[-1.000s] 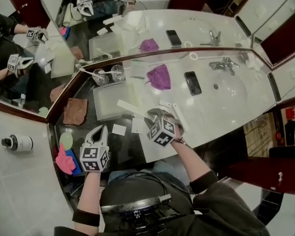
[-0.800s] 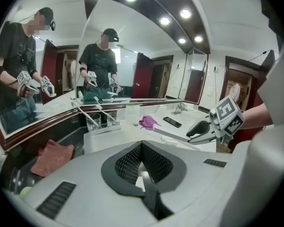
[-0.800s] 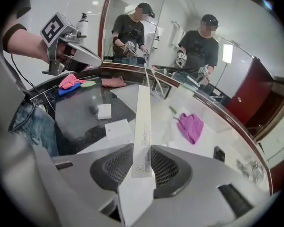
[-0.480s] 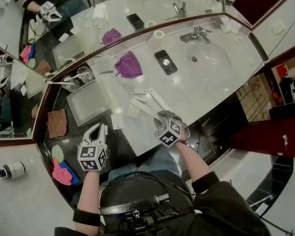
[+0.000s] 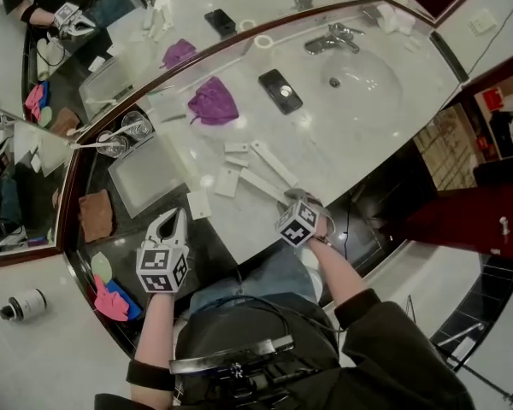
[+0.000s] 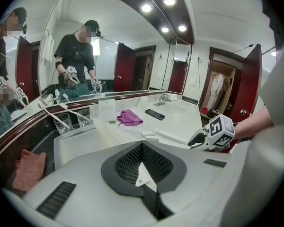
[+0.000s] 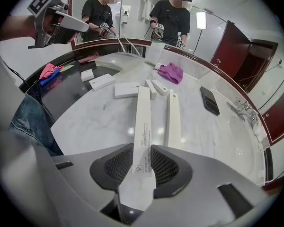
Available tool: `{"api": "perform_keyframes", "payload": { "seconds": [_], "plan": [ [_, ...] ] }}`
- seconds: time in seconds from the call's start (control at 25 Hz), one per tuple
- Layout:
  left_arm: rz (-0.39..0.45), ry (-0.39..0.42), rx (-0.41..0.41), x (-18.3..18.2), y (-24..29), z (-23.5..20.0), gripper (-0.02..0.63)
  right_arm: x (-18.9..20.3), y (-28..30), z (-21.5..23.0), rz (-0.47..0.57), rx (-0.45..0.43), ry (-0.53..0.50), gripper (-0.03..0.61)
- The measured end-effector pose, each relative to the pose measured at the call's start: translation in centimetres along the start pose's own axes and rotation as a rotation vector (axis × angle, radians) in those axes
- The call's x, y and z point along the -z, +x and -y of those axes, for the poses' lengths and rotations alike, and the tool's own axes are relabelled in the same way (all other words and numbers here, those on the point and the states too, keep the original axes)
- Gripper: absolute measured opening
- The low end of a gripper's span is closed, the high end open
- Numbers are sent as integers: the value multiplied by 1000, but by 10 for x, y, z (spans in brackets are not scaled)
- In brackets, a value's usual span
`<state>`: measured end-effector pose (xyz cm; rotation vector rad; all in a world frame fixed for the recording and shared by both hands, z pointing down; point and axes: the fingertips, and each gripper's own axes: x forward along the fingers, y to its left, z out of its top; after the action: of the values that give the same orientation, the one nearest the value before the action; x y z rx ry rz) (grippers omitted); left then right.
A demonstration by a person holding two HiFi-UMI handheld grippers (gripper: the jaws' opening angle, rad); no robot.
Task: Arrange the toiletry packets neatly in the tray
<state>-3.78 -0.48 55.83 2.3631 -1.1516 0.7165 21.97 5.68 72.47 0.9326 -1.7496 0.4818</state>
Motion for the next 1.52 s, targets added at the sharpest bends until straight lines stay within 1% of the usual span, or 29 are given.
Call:
{"api": "perform_keyframes", "payload": {
  "seconds": [0.16,0.28,0.36,0.48,0.68,0.8,0.92,1.04,1.28,1.36,1.44,1.52],
  "plan": [
    [-8,3,-1,2,-1,2,2,12,9,0,-31,2,11,140],
    [-12,0,-4,3,-1,0,2,14,12,-1,-31,5,11,151],
    [-14,-1,-3,4,0,0,2,12,12,0,-18,14,15,156],
    [-14,-3,0,6,1,1,2,6,8,3,13,31,20,199],
    [-7,-7,5,6,3,6,2,-4,-3,4,54,28,7,202],
    [5,-9,1,3,1,6,2,-16,-10,6,91,22,17,199],
    [23,-16,-13,-2,-4,4,2,-41,-24,8,161,9,17,195],
    [46,-26,-37,-8,-14,-3,2,-76,-38,2,247,-43,15,191],
    [104,-60,-111,-17,-43,-27,2,-167,-81,-12,429,-126,-13,75],
    [120,-71,-139,-18,-55,-36,2,-195,-95,-23,485,-170,-25,39],
    [134,-84,-170,-16,-68,-46,2,-221,-106,-37,536,-216,-43,15],
    [147,-100,-205,-12,-81,-56,2,-246,-117,-52,586,-259,-56,9]
  ]
}}
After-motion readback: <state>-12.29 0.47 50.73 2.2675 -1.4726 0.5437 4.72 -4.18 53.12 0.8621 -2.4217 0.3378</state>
